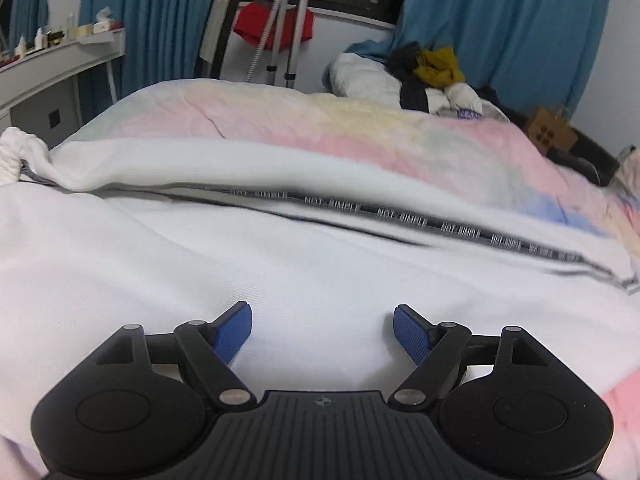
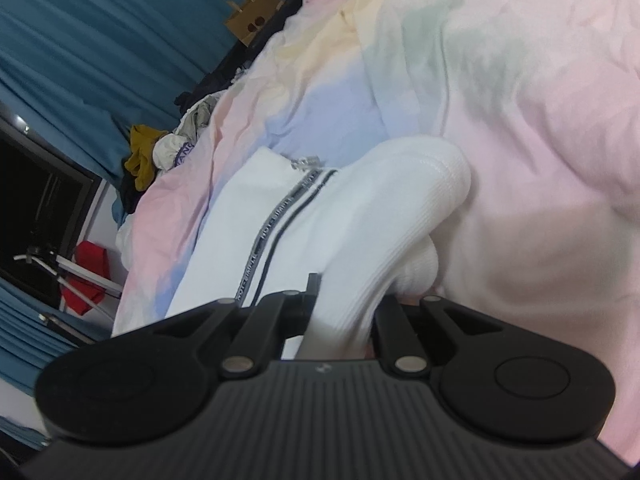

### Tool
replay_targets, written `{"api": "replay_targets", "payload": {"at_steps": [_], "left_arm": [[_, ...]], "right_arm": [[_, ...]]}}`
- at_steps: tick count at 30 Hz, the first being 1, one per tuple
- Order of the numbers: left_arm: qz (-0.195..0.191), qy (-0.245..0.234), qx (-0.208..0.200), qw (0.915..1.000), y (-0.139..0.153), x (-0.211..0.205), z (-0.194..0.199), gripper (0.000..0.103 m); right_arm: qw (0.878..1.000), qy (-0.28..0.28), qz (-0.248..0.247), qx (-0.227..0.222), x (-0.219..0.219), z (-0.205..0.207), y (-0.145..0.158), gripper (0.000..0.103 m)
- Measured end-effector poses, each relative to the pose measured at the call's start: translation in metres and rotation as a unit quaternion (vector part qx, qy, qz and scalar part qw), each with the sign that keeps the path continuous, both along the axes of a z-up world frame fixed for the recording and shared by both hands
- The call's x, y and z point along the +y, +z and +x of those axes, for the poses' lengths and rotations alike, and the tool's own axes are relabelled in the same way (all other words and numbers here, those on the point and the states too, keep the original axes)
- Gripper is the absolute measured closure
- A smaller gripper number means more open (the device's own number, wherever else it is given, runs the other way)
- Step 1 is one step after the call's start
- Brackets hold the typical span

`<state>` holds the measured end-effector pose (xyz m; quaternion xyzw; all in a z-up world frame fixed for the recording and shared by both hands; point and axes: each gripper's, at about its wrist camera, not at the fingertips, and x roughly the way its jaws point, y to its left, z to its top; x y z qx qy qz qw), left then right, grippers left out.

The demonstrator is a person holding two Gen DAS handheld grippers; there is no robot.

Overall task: Fold clothes
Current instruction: 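Lift the held cuff with the right gripper toward the waistband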

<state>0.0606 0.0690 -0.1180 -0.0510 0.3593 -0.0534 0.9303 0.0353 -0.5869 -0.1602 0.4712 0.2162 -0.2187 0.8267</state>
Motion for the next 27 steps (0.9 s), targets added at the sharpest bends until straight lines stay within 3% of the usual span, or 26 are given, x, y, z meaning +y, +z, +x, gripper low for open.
{"api": "replay_targets", "payload": {"at_steps": [5,14,21,27], "left_arm": [[0.017,0.000,-0.007,0.9998,-0.007,-0.008,0.006,0.022],[0.027,-0.002,-0.009,0.9996,-0.005,-0.008,0.004,0.022],[0.032,-0.004,-0.008,0.9994,-0.005,-0.006,0.006,0.022],[0.039,-0.006,-0.008,0.9992,-0.006,-0.007,0.007,0.022]], "right_arm": [[0.999,-0.033,-0.014,-0.031,0.009,-0.001,0.015,0.094],[0.999,-0.039,-0.025,0.005,0.012,0.003,0.011,0.094],[0.993,-0.035,-0.097,0.060,0.031,0.013,0.013,0.094],[0.992,-0.047,-0.110,0.051,0.034,0.013,0.018,0.094]]}}
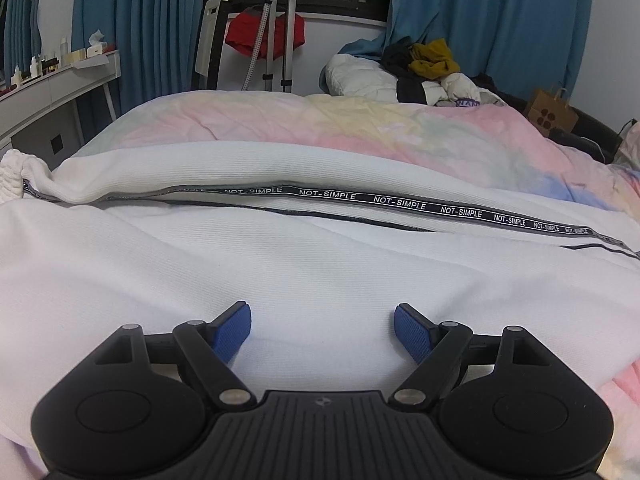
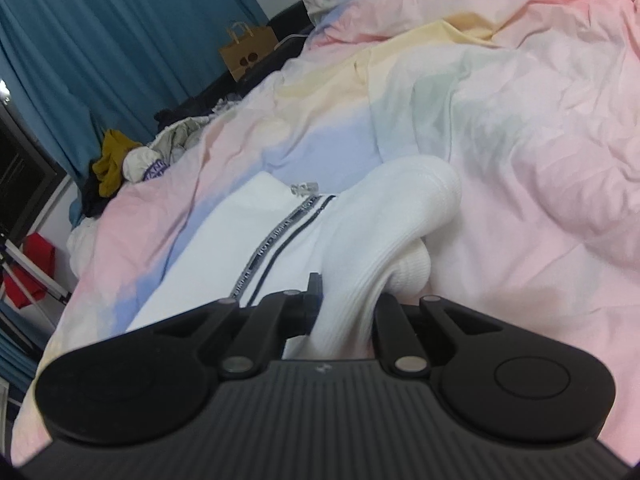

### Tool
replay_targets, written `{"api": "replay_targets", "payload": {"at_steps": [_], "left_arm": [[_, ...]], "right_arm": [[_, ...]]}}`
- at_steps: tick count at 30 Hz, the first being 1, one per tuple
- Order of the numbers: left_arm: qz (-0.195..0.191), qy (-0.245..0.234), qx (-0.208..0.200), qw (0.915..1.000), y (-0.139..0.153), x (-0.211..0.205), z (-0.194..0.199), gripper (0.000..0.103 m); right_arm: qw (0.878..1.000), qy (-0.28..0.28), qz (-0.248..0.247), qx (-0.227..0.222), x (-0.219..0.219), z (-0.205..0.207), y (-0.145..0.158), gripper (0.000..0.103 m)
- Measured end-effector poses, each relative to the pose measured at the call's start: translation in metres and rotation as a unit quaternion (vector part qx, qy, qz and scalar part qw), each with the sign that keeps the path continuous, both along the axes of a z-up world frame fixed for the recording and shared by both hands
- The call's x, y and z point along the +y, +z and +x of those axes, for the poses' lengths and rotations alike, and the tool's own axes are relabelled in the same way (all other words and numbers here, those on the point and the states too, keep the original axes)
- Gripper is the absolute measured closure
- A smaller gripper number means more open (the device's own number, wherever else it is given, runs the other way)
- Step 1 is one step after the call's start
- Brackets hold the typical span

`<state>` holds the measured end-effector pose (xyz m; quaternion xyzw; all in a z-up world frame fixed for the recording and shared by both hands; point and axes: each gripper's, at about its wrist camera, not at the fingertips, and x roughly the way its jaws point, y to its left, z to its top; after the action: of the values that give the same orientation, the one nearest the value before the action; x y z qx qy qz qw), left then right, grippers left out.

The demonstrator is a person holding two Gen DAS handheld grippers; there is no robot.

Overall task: Fold clothes
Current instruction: 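Lift the held cuff with the right gripper toward the waistband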

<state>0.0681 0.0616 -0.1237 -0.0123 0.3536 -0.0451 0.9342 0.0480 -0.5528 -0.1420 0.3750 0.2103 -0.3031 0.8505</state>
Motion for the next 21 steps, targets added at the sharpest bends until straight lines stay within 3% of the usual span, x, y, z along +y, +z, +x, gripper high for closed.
{"api": "replay_targets", "payload": {"at_steps": [6,13,16,18,21], "left_arm": [[-0.002,0.001,-0.001,1.0000,-0.001,0.001,0.002,0.022],[0.006,0.002,0.000,1.0000,-0.002,-0.003,0.002,0.022],[0.003,0.004,0.002,1.0000,-0.001,-0.004,0.004,0.021],[-0.001,0.007,0.004,1.0000,0.000,-0.004,0.005,0.021],[-0.017,0.014,0.005,0.9997,0.005,-0.002,0.006,0.021]], "right_arm": [[0.999,-0.014,0.018,-0.024,0.000,-0.005,0.004,0.094],[0.999,-0.014,0.005,-0.031,0.005,-0.002,0.010,0.094],[0.998,-0.018,0.008,-0.057,0.007,-0.003,0.019,0.094],[0.996,-0.004,-0.023,-0.089,0.019,-0.003,0.039,0.094],[0.983,0.044,-0.126,-0.130,0.062,-0.001,0.084,0.094]]}}
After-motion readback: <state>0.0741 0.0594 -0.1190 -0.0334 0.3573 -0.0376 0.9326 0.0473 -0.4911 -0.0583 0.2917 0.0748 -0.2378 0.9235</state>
